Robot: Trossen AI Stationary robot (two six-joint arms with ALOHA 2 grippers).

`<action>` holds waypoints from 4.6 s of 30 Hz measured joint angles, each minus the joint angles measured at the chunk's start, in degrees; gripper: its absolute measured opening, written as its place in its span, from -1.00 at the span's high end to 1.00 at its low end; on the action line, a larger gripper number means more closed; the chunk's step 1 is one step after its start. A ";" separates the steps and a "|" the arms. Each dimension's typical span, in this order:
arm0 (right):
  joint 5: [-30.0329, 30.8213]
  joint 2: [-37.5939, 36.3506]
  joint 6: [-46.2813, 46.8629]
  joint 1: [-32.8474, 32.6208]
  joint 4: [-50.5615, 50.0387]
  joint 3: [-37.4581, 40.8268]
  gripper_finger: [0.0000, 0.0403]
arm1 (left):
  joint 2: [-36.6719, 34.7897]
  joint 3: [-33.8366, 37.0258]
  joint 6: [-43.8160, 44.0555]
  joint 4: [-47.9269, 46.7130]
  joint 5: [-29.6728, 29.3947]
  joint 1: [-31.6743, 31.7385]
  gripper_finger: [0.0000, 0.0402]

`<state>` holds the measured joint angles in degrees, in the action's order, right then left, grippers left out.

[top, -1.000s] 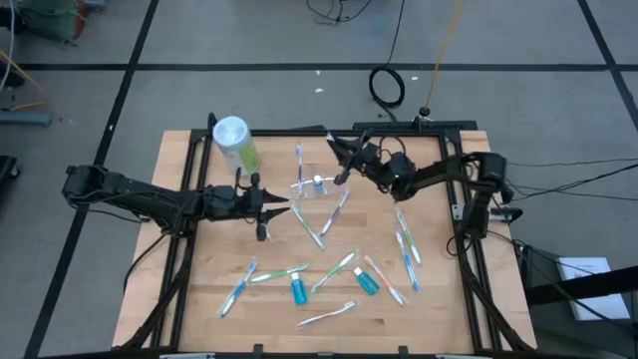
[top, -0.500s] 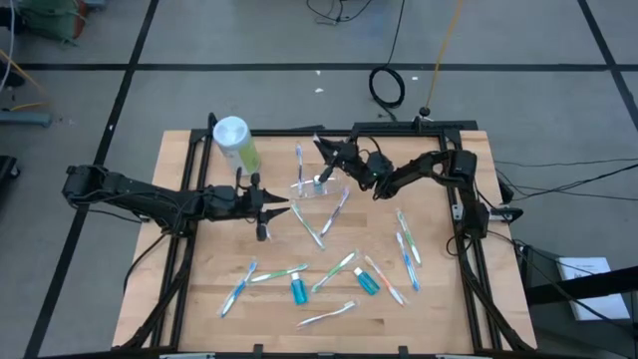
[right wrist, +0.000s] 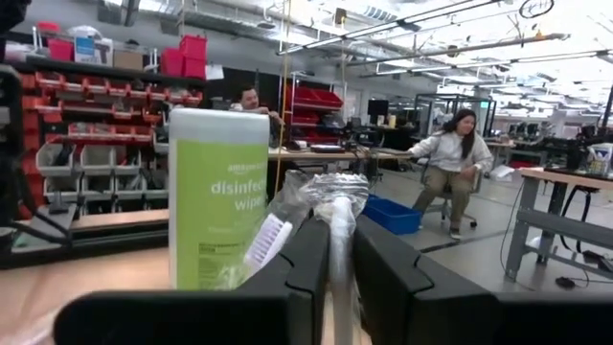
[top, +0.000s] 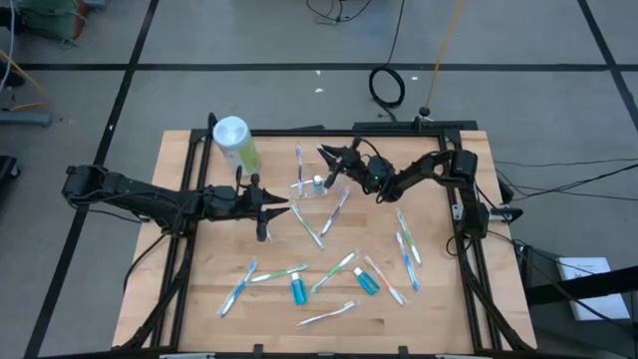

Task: Pick & Place toothbrushing station
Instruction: Put the orange toothbrush into the transparent organizer, then put the blue toothbrush into the transparent organizer

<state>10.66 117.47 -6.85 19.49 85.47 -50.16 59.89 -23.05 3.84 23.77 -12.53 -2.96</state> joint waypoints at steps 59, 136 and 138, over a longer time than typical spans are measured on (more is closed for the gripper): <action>-0.15 -49.90 -3.28 -0.70 -73.75 8.77 0.16 | 6.50 -17.62 42.06 -46.50 6.74 -8.44 0.44; -0.44 -49.88 -5.84 -0.85 -62.16 8.75 0.16 | 21.19 -11.65 107.22 -61.29 19.19 -28.09 0.44; -0.44 -49.88 -5.84 -0.85 -62.15 8.75 0.16 | 21.19 -11.61 106.69 -61.22 18.82 -28.11 0.44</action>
<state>10.21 67.59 -12.69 18.64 23.31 -41.41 81.08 -34.65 110.52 -37.45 6.28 -31.07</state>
